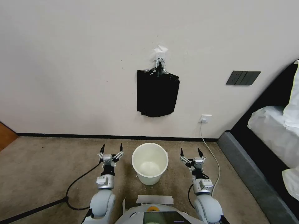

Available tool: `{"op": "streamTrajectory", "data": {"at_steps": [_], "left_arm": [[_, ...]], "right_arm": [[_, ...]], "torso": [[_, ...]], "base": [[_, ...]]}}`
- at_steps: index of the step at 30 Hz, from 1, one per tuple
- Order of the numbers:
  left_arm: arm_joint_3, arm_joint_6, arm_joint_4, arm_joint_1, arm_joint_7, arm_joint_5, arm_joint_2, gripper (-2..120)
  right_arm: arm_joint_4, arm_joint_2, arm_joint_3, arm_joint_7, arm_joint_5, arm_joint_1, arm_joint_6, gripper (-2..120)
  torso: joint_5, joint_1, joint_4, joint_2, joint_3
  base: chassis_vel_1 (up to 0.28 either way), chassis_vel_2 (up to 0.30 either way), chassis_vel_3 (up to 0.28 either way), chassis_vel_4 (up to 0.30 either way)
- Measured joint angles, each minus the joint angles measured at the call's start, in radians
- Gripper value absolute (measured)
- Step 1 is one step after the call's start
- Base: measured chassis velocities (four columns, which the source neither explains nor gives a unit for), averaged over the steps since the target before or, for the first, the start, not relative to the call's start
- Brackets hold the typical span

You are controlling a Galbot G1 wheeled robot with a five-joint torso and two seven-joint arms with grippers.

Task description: Place a trash bag onto the trash bin.

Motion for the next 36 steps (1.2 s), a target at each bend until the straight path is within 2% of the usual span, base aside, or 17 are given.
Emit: {"op": "streamTrajectory", "data": {"at_steps": [7, 9, 11, 12, 16, 17, 20, 21, 23, 25, 27, 30, 32, 36], "left_arm": [[0.003, 0.023, 0.016, -0.022, 0.001, -0.03, 0.03, 100], [0.001, 0.025, 0.017, -0.024, 0.003, -0.04, 0.031, 100], [0.001, 0.02, 0.014, -0.019, 0.022, -0.072, 0.041, 100], [0.001, 0.02, 0.014, -0.019, 0.022, -0.072, 0.041, 100], [0.003, 0.004, 0.0, -0.001, 0.043, -0.083, 0.066, 100], [0.003, 0.004, 0.0, -0.001, 0.043, -0.083, 0.066, 100], [-0.011, 0.001, -0.006, 0.007, 0.043, -0.079, 0.055, 100], [-0.011, 0.001, -0.006, 0.007, 0.043, -0.079, 0.055, 100], [-0.017, -0.001, -0.011, 0.015, 0.043, -0.07, 0.043, 100], [-0.018, -0.002, -0.012, 0.018, 0.044, -0.068, 0.041, 100], [-0.023, -0.005, -0.019, 0.032, 0.047, -0.063, 0.035, 100], [-0.026, -0.006, -0.02, 0.037, 0.049, -0.061, 0.035, 100], [-0.035, -0.01, -0.025, 0.046, 0.053, -0.06, 0.036, 100], [-0.055, -0.016, -0.036, 0.059, 0.056, -0.061, 0.037, 100]], "right_arm": [[0.001, -0.02, -0.01, -0.008, 0.035, 0.019, 0.012, 100], [0.01, -0.04, -0.026, -0.016, 0.077, 0.033, 0.011, 100], [0.008, -0.101, -0.074, -0.022, 0.171, 0.089, -0.01, 100], [0.008, -0.101, -0.074, -0.022, 0.171, 0.089, -0.01, 100], [-0.032, -0.211, -0.17, -0.023, 0.308, 0.25, -0.066, 100], [-0.032, -0.211, -0.17, -0.023, 0.308, 0.25, -0.066, 100], [-0.055, -0.29, -0.267, 0.0, 0.455, 0.451, -0.137, 100], [-0.055, -0.29, -0.267, 0.0, 0.455, 0.451, -0.137, 100], [-0.1, -0.318, -0.331, 0.031, 0.532, 0.594, -0.166, 100], [-0.114, -0.321, -0.345, 0.037, 0.545, 0.625, -0.172, 100], [-0.197, -0.316, -0.416, 0.055, 0.61, 0.797, -0.191, 100], [-0.22, -0.303, -0.431, 0.06, 0.642, 0.864, -0.2, 100], [-0.26, -0.27, -0.451, 0.066, 0.708, 0.971, -0.212, 100], [-0.317, -0.222, -0.46, 0.068, 0.816, 1.091, -0.224, 100]], "torso": [[0.0, 0.0, -0.0002, 0.0, 0.0], [-0.0001, 0.0, -0.0003, 0.0, 0.0], [0.0, 0.0, -0.0002, 0.0, 0.0], [0.0, 0.0, -0.0002, 0.0, 0.0], [0.0004, 0.0, -0.0001, 0.0, 0.0], [0.0004, 0.0, -0.0001, 0.0, 0.0], [0.0001, 0.0, 0.0002, 0.0, 0.0], [0.0001, 0.0, 0.0002, 0.0, 0.0], [-0.0002, 0.0, 0.0005, 0.0, 0.0], [-0.0002, 0.0, 0.0004, 0.0, 0.0], [0.0002, 0.0, -0.0004, 0.0, 0.0], [0.0, 0.0, 0.0, 0.0, 0.0], [-0.0003, 0.0, 0.0005, 0.0, 0.0], [-0.0002, 0.0, 0.0, 0.0, 0.0]], "base": [[0.0, 0.0, 0.0, 0.0], [0.0, 0.0, 0.0, 0.0], [0.0, 0.0, 0.0, 0.0], [0.0, 0.0, 0.0, 0.0], [0.0, 0.0, 0.0, 0.0], [0.0, 0.0, 0.0, 0.0], [0.0, 0.0, 0.0, 0.0], [0.0, 0.0, 0.0, 0.0], [0.0, 0.0, 0.0, 0.0], [0.0, 0.0, 0.0, 0.0], [0.0, 0.0, 0.0, 0.0], [0.0, 0.0, 0.0, 0.0], [0.0, 0.0, 0.0, 0.0], [0.0, 0.0, 0.0, 0.0]]}}
